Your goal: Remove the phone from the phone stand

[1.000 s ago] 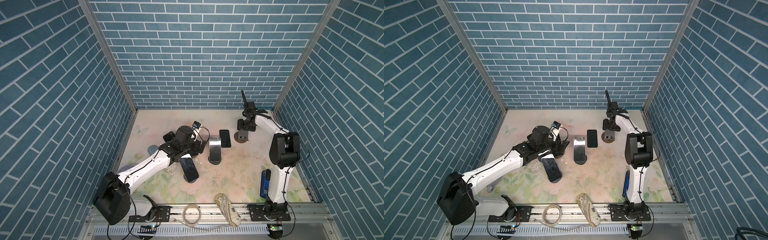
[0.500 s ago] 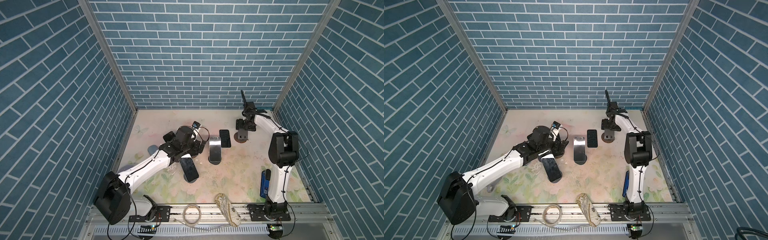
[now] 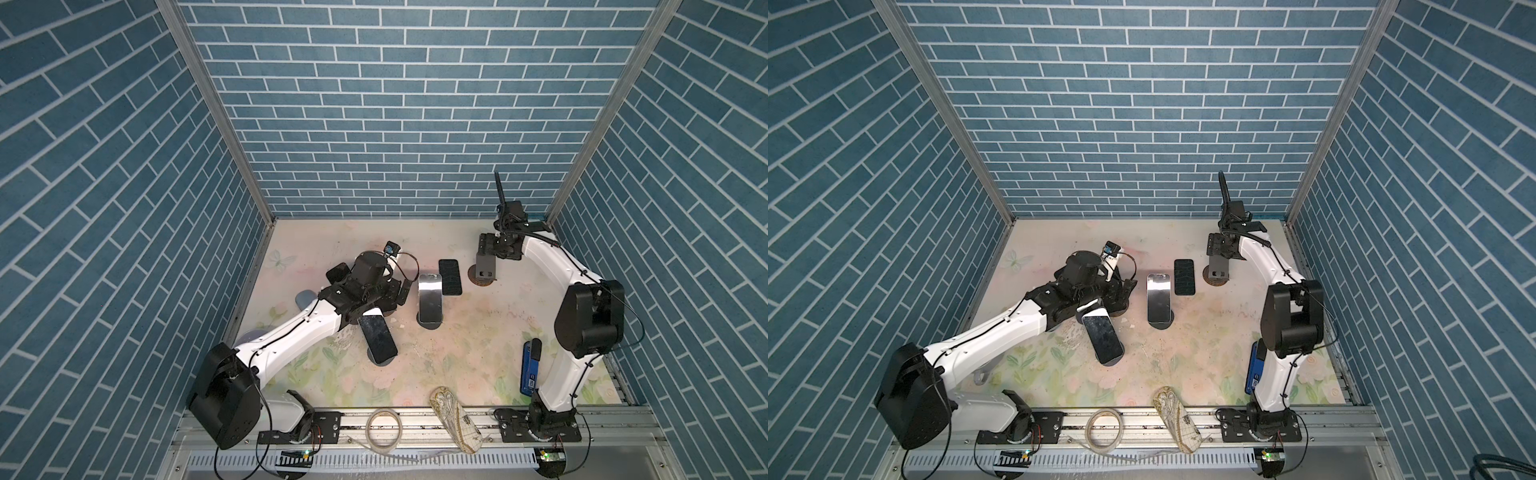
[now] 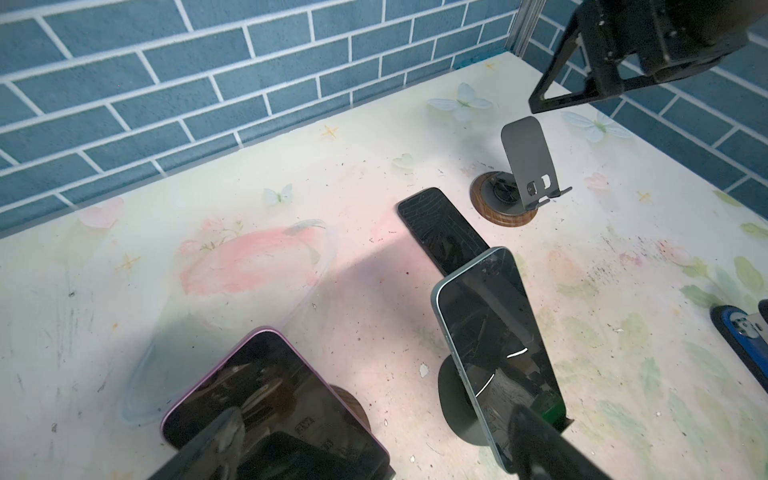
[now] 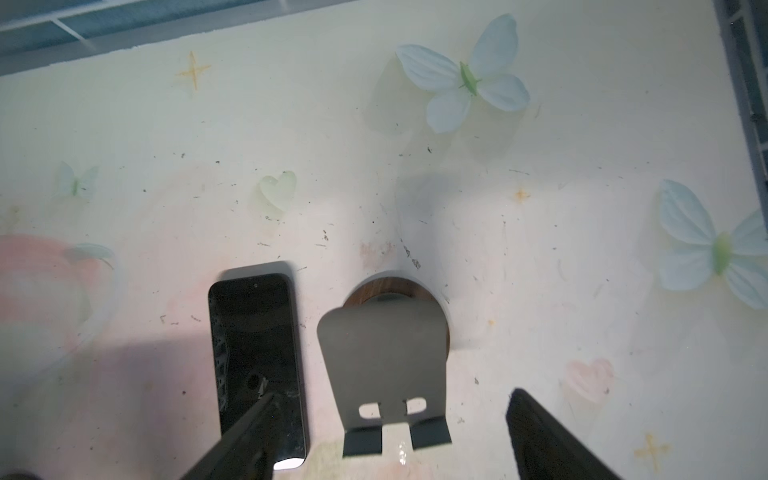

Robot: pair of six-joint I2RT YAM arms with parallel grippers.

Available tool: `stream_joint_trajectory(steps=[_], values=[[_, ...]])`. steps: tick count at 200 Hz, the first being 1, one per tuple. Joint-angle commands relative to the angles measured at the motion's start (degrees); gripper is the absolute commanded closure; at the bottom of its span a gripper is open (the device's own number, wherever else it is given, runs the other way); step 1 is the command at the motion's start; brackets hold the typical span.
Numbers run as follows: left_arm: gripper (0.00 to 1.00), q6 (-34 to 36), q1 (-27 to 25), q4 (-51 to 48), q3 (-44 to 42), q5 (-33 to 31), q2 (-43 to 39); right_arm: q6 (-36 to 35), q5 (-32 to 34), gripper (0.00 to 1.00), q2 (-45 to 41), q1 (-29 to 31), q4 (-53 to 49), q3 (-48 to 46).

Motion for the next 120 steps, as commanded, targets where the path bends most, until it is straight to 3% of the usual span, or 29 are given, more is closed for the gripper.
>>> stream_joint_trajectory(steps=[1, 72, 120], values=[[0.0, -0.3, -2.3, -1.6, 2.9, -3.0, 1.3, 3.3, 1.3, 0.15, -4.7, 0.4, 2.1, -4.4], [0.0, -8.1, -8.7, -13.3, 14.2, -11.5, 8.8, 6.9, 5.9, 0.16, -16.0, 0.7, -0.1, -14.8], [0.0, -18.0, -10.3, -17.3, 18.2, -11.2, 12.9, 7.4, 7.4, 0.15, -18.4, 0.7, 0.0, -19.2]])
